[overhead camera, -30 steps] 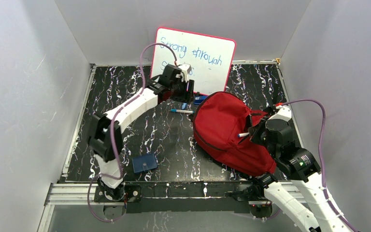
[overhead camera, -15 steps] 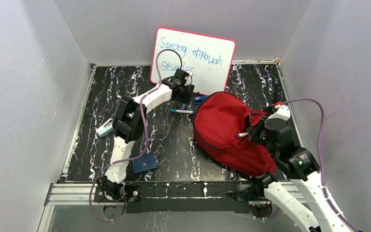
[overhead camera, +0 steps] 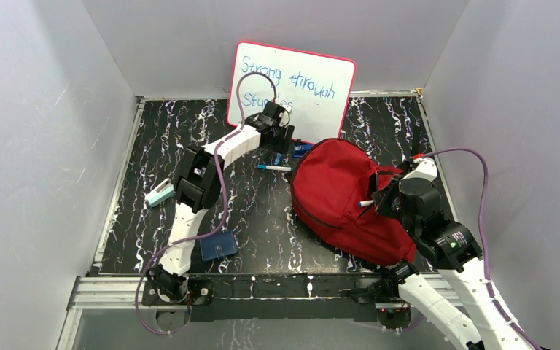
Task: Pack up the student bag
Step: Pick up the stationery from the center of the board.
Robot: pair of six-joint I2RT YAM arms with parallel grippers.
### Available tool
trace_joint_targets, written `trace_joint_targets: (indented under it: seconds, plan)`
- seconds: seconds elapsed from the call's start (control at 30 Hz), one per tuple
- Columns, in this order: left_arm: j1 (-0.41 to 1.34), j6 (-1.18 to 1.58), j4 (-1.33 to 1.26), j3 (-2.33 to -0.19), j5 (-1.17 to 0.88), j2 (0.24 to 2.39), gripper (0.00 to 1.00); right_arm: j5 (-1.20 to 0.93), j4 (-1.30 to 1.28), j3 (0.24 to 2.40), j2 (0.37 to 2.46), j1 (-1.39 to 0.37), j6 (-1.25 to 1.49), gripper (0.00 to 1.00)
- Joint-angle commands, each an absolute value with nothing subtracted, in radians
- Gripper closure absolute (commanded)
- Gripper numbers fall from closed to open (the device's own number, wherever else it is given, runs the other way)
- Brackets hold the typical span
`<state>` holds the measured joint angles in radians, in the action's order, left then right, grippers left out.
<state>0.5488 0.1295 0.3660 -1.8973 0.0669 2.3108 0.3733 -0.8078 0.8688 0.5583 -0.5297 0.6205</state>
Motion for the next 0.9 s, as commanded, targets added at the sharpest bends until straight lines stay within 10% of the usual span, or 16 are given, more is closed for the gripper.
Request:
trace_joint_targets:
  seconds: [0.0, 0.87]
  plan:
    - [0.549, 0.116, 0.376, -1.937, 0.033, 2.329, 0.39, 0.346, -0.732, 0.867, 0.56, -0.529, 0.623, 1.0]
    - [0.549, 0.091, 0.417, -1.889, 0.043, 2.194, 0.84, 0.322, -0.712, 0.855, 0.569, -0.529, 0.64, 1.0]
